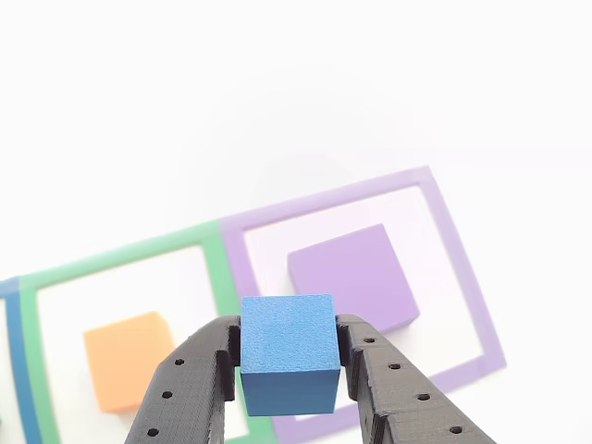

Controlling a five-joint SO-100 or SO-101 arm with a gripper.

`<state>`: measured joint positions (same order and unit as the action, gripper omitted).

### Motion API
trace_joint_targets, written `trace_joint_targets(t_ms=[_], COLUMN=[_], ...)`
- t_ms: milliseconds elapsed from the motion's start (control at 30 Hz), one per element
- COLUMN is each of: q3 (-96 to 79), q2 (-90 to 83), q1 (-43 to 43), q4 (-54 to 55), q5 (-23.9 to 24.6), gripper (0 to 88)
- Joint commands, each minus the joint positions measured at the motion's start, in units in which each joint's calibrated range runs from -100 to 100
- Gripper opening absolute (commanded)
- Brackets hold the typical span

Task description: Tower of hanoi

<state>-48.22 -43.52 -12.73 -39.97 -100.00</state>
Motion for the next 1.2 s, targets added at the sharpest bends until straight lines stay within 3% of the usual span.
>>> trace_joint_targets(t_ms=[0, 367, 500, 1167], q3=[-11.98, -17.98, -17.25, -15.8], q2=[1.21, 26.77, 35.19, 47.29], q1=[-2.02, -4.39, -5.3, -5.99], q4=[22.12, 58.95, 67.77, 79.34], q5=[0.0, 0.0, 0.0, 0.0], gripper=[1.2, 1.6, 1.6, 4.1])
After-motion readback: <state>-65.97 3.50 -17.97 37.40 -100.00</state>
